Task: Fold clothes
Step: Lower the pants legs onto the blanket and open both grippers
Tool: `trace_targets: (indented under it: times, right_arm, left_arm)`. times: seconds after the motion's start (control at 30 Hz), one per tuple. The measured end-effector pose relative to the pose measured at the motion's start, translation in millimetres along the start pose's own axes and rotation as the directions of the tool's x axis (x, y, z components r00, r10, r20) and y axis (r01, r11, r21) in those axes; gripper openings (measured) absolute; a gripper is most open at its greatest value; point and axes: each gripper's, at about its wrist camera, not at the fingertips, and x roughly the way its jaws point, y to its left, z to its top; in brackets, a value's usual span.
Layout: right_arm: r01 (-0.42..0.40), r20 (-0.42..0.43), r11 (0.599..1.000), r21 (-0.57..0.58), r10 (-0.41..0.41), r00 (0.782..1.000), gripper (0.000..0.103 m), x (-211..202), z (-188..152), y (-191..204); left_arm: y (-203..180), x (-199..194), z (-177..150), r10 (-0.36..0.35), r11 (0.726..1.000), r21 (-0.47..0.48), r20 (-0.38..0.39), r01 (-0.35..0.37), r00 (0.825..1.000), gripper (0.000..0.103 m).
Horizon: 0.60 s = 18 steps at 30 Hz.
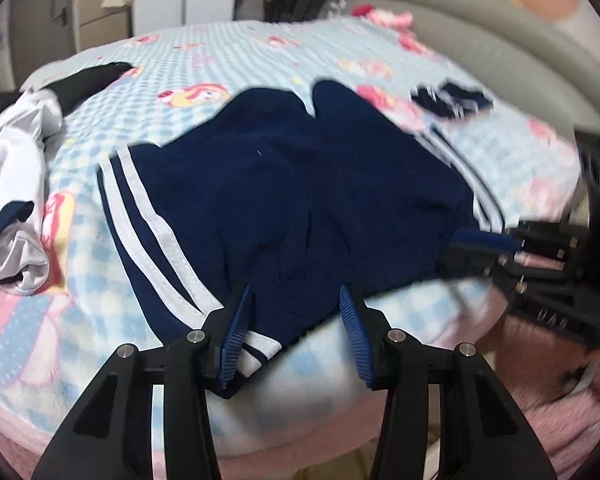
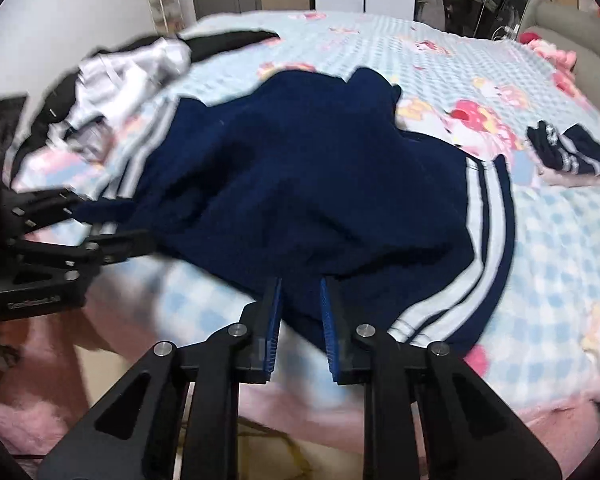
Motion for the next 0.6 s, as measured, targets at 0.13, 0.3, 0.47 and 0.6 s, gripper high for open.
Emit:
trace_targets:
  times: [0.13,0.3,0.47,0.6]
  right_arm:
    - [0.100,0.022,0.995,-0.032,-0.099,0.995,0.030,11,8,7]
    - [0.070,-0.122,0.996,0.061,-0.062,0.991,0.029,33,1,-16]
    - [-0.008,-0.096,0.995,0.099,0.017,0.995,0.030,16,10,-26]
    - [-0.032,-0.031,0.989,0.142,0.037,0.999,0.032,9,48,-39]
  left_arm:
    - [7,10,3,0.045,0.998,-0.040,-0.028,-0.046,0.999,0.048]
    - [21,9,-3,-0.052,0.996,-0.077,-0.089,0.045,0.995,0.049]
    - [61,-6,14,-0.055,0.977,-0.206,0.001,0.054,0.998,0.049]
    - [110,0,33,0.016,0.938,-0.345,0.023,-0.007,1.000,0.050]
